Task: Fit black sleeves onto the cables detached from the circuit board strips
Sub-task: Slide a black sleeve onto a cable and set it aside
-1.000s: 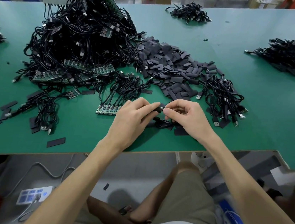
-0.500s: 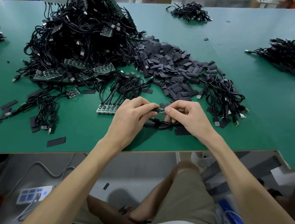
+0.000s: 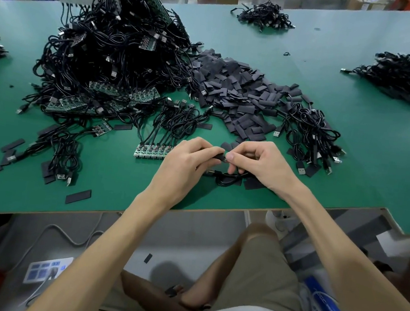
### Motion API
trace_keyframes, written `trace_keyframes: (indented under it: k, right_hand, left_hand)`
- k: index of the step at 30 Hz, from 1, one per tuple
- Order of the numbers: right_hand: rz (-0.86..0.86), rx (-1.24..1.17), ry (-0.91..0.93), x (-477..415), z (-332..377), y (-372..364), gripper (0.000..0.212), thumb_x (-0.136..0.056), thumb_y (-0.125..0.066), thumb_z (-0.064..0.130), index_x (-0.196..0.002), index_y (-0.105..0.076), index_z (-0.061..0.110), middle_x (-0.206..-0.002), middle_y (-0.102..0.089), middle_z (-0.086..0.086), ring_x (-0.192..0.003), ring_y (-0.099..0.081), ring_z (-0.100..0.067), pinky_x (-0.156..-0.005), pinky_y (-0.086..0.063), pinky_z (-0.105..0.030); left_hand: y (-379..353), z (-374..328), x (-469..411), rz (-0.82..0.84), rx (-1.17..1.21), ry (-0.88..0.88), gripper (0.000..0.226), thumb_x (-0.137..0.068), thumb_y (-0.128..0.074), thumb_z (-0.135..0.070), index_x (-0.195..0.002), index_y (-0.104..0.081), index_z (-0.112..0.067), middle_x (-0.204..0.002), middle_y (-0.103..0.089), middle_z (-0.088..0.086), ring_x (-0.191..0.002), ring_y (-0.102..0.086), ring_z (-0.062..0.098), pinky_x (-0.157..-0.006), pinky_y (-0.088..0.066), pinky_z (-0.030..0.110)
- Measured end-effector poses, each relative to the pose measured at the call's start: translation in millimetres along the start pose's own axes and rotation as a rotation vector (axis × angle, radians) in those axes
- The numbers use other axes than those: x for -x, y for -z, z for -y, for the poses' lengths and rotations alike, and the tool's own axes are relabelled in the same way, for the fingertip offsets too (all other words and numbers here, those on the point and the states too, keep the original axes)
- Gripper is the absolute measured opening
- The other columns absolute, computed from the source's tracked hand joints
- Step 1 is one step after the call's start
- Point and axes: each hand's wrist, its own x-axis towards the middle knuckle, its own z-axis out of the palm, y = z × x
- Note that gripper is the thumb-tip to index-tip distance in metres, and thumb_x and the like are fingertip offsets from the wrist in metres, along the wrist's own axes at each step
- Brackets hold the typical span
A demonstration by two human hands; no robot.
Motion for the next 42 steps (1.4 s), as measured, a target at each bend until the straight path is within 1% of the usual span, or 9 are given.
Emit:
trace_keyframes:
  k: [4, 9, 12, 17, 21, 27, 34, 39, 42]
  right_hand:
    - [0.009, -0.002, -0.009, -0.4, 0.4, -1.1, 0.015, -0.097, -0.069, 0.015, -0.084, -0.075, 0.013, -0.072, -0.075, -0.007, -0.063, -0.057, -0.011, -0.064, -0.05, -0.018]
    - [0.022, 0.004, -0.013, -0.2, 1.1, -1.2, 0.014, -0.098, -0.068, 0.012, -0.088, -0.073, 0.004, -0.072, -0.075, -0.006, -0.065, -0.057, -0.016, -0.064, -0.049, -0.019]
    - [0.025, -0.014, -0.016, -0.1, 2.3, -1.5, 0.012, -0.098, -0.067, 0.009, -0.09, -0.073, 0.002, -0.072, -0.074, -0.006, -0.068, -0.058, -0.018, -0.064, -0.049, -0.018]
    - [0.037, -0.014, -0.008, 0.3, 5.2, -1.2, 0.01, -0.098, -0.067, 0.007, -0.09, -0.073, 0.005, -0.073, -0.073, -0.006, -0.066, -0.06, -0.011, -0.065, -0.049, -0.017]
    - [0.039, -0.017, -0.015, 0.3, 4.5, -0.9, 0.011, -0.098, -0.067, 0.009, -0.088, -0.073, 0.007, -0.071, -0.073, -0.003, -0.068, -0.06, -0.016, -0.065, -0.049, -0.018]
    - [0.037, -0.002, -0.012, -0.7, 1.2, -0.5, 0.014, -0.098, -0.068, 0.012, -0.089, -0.073, 0.002, -0.07, -0.073, -0.003, -0.068, -0.059, -0.021, -0.064, -0.05, -0.02]
    - [0.026, 0.03, 0.009, -0.6, 1.6, -1.4, 0.013, -0.097, -0.069, 0.014, -0.085, -0.073, 0.013, -0.071, -0.074, -0.004, -0.066, -0.061, -0.017, -0.065, -0.05, -0.021]
    - [-0.019, 0.031, 0.017, -0.3, 3.1, -1.7, 0.008, -0.094, -0.073, 0.016, -0.09, -0.075, 0.01, -0.075, -0.076, -0.006, -0.068, -0.064, -0.015, -0.068, -0.052, -0.024]
    - [-0.033, -0.014, 0.029, 0.4, 4.1, -1.7, 0.006, -0.093, -0.073, 0.009, -0.097, -0.073, 0.005, -0.079, -0.076, -0.007, -0.072, -0.067, -0.01, -0.071, -0.054, -0.022]
  left_hand:
    - [-1.0, 0.1, 0.2, -0.033, 0.007, -0.005, 0.022, -0.095, -0.07, -0.016, -0.116, -0.075, -0.014, -0.1, -0.067, 0.002, -0.087, -0.062, 0.025, -0.079, -0.054, 0.041]
    - [-0.8, -0.3, -0.3, -0.027, 0.03, -0.002, 0.021, -0.094, -0.07, -0.015, -0.115, -0.076, -0.014, -0.1, -0.068, 0.003, -0.085, -0.063, 0.028, -0.079, -0.054, 0.044]
    - [0.0, -0.4, -1.1, -0.023, 0.051, 0.018, 0.021, -0.093, -0.072, -0.015, -0.113, -0.076, -0.016, -0.099, -0.069, 0.003, -0.083, -0.063, 0.03, -0.079, -0.054, 0.048]
    - [0.1, -1.5, -1.0, -0.021, 0.065, 0.005, 0.021, -0.093, -0.073, -0.013, -0.113, -0.077, -0.016, -0.099, -0.07, 0.002, -0.082, -0.063, 0.032, -0.077, -0.054, 0.048]
    - [0.5, -2.7, -1.3, -0.026, 0.076, 0.001, 0.02, -0.093, -0.072, -0.013, -0.112, -0.077, -0.014, -0.099, -0.069, 0.003, -0.082, -0.063, 0.031, -0.077, -0.054, 0.048]
    - [1.6, -3.7, -1.1, 0.004, 0.102, 0.011, 0.02, -0.094, -0.07, -0.014, -0.114, -0.076, -0.015, -0.1, -0.069, 0.004, -0.086, -0.064, 0.031, -0.079, -0.054, 0.049]
    - [0.6, -2.3, -2.0, 0.048, 0.105, 0.045, 0.022, -0.095, -0.07, -0.017, -0.117, -0.075, -0.017, -0.101, -0.069, 0.001, -0.086, -0.062, 0.031, -0.081, -0.052, 0.049]
    - [1.9, -0.7, -3.5, 0.045, 0.172, 0.116, 0.023, -0.094, -0.071, -0.017, -0.117, -0.075, -0.016, -0.103, -0.07, -0.001, -0.089, -0.063, 0.028, -0.085, -0.051, 0.049]
    - [4.5, -0.5, -4.6, 0.019, 0.22, 0.135, 0.021, -0.092, -0.073, -0.015, -0.113, -0.076, -0.014, -0.102, -0.071, 0.0, -0.09, -0.065, 0.021, -0.085, -0.052, 0.044]
